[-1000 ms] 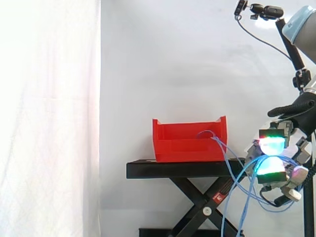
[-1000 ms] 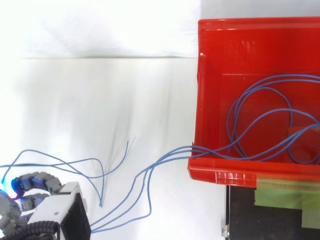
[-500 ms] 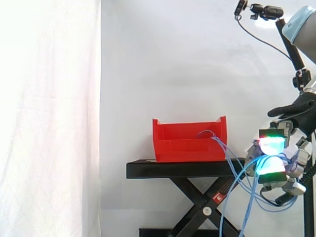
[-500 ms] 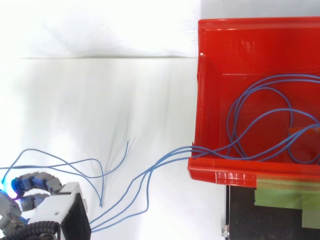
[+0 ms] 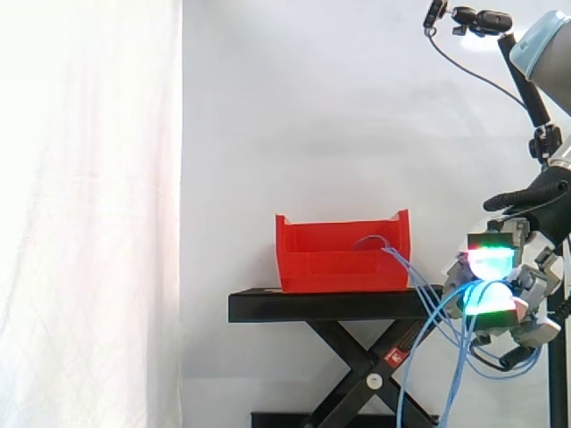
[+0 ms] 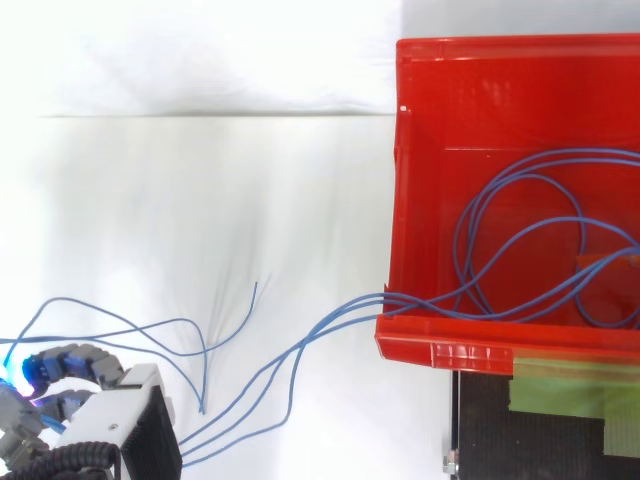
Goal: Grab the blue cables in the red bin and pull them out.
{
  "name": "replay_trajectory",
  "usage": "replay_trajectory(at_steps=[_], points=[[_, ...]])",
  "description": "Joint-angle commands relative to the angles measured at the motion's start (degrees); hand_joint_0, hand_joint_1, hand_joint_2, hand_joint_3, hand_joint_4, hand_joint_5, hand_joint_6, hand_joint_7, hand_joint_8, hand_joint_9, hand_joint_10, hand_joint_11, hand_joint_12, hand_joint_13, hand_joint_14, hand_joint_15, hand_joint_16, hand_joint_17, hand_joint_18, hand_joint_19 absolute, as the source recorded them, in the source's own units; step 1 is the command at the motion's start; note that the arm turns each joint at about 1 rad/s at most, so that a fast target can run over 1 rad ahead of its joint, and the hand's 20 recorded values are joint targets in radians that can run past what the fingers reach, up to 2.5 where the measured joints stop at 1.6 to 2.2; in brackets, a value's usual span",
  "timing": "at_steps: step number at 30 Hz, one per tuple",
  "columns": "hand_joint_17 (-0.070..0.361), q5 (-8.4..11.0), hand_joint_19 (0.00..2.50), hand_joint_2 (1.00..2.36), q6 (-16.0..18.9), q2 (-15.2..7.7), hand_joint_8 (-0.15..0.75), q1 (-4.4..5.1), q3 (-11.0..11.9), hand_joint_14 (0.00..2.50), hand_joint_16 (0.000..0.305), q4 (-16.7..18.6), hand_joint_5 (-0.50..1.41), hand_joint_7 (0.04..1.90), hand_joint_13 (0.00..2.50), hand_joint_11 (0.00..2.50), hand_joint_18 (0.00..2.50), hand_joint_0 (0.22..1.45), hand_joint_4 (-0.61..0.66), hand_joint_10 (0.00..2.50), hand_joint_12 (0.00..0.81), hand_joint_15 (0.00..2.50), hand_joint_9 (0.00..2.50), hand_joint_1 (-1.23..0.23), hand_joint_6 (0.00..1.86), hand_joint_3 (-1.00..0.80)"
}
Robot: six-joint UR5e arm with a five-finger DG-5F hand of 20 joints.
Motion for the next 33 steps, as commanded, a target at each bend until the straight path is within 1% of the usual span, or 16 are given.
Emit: replay_trajectory(at_steps=[1, 6, 8, 10, 11, 13, 14, 15, 16, 19, 20, 22, 23, 25, 26, 33], points=[[0.092, 0.00, 1.11, 1.00, -0.2, 0.0, 0.176, 0.09, 0.0, 1.47, 0.041, 0.0, 0.92, 0.80, 1.36, 1.32, 1.11, 0.88, -0.09, 0.03, 0.245, 1.52, 1.26, -0.86, 0.63, -1.00], [0.091, 0.00, 1.13, 1.00, -2.4, 0.0, 0.159, 0.18, 0.1, 1.63, 0.040, 0.2, 0.92, 0.80, 1.33, 1.43, 1.14, 0.88, -0.09, 0.03, 0.248, 1.47, 1.31, -0.85, 0.63, -1.00], [0.090, -0.09, 1.14, 1.00, -4.9, 0.0, 0.151, 0.18, 0.1, 1.68, 0.040, 0.7, 0.92, 0.80, 1.32, 1.45, 1.14, 0.88, -0.09, 0.03, 0.243, 1.46, 1.32, -0.85, 0.62, -1.00], [0.091, -0.26, 1.14, 1.00, -9.1, 0.0, 0.147, 0.26, 0.5, 1.70, 0.040, 2.7, 0.92, 0.80, 1.32, 1.53, 1.15, 0.88, -0.09, 0.03, 0.240, 1.46, 1.35, -0.85, 0.62, -1.00], [0.090, -0.26, 1.15, 1.00, -9.1, 0.0, 0.144, 0.26, 0.5, 1.71, 0.040, 2.7, 0.92, 0.80, 1.32, 1.58, 1.15, 0.88, -0.09, 0.03, 0.240, 1.48, 1.38, -0.85, 0.63, -1.00], [0.090, -0.79, 1.15, 1.00, -14.9, 0.0, 0.143, 0.18, 1.6, 1.71, 0.040, 5.3, 0.92, 0.80, 1.32, 1.61, 1.16, 0.88, -0.10, 0.03, 0.239, 1.47, 1.39, -0.85, 0.63, -1.00], [0.090, -1.67, 1.15, 1.00, -20.1, 0.0, 0.140, 0.26, 2.5, 1.71, 0.040, 7.5, 0.92, 0.79, 1.32, 1.63, 1.16, 0.88, -0.09, 0.03, 0.241, 1.47, 1.39, -0.85, 0.63, -1.00], [0.090, -1.93, 1.15, 1.00, -21.7, 0.0, 0.119, 0.26, 2.9, 1.71, 0.040, 8.1, 0.92, 0.80, 1.32, 1.64, 1.16, 0.88, -0.09, 0.03, 0.242, 1.47, 1.40, -0.85, 0.63, -1.00], [0.090, -2.64, 1.15, 1.00, -25.2, 0.0, 0.136, 0.26, 3.3, 1.73, 0.040, 9.8, 0.92, 0.80, 1.32, 1.68, 1.16, 0.88, -0.09, 0.02, 0.242, 1.45, 1.41, -0.85, 0.63, -1.00], [0.090, -4.57, 1.14, 1.00, -31.7, 0.0, 0.113, 0.53, 3.3, 1.73, 0.040, 14.6, 0.92, 0.80, 1.32, 1.94, 1.17, 0.88, -0.10, 0.01, 0.244, 1.47, 1.50, -0.85, 0.63, -1.00], [0.091, -4.57, 1.14, 1.00, -31.7, 0.0, 0.114, 0.53, 3.3, 1.73, 0.041, 14.6, 0.92, 0.80, 1.32, 2.06, 1.17, 0.88, -0.10, 0.00, 0.243, 1.48, 1.53, -0.85, 0.64, -1.00], [0.092, -5.45, 1.12, 1.00, -34.0, -0.1, 0.099, 0.53, 3.3, 1.68, 0.041, 17.5, 0.91, 0.80, 1.33, 2.09, 1.17, 0.88, -0.10, 0.00, 0.245, 1.50, 1.53, -0.85, 0.64, -1.00], [0.093, -6.50, 1.12, 1.00, -35.6, -0.1, 0.105, 0.61, 3.3, 1.66, 0.041, 20.0, 0.91, 0.80, 1.33, 2.08, 1.16, 0.89, -0.10, 0.00, 0.245, 1.50, 1.53, -0.85, 0.64, -1.00], [0.093, -7.12, 1.12, 1.00, -36.2, 0.0, 0.106, 0.70, 3.3, 1.64, 0.042, 21.3, 0.91, 0.80, 1.34, 2.10, 1.16, 0.88, -0.10, 0.08, 0.249, 1.50, 1.53, -0.85, 0.64, -1.00], [0.094, -8.00, 1.12, 1.00, -36.6, -0.1, 0.099, 0.70, 3.3, 1.62, 0.042, 22.4, 0.91, 0.79, 1.34, 2.10, 1.16, 0.88, -0.10, 0.11, 0.247, 1.50, 1.52, -0.85, 0.65, -1.00], [0.094, -8.61, 1.12, 1.00, -36.6, -0.1, 0.101, 0.79, 3.3, 1.58, 0.042, 22.7, 0.90, 0.78, 1.34, 2.09, 1.15, 0.88, -0.11, 0.17, 0.253, 1.51, 1.52, -0.84, 0.66, -1.00]])
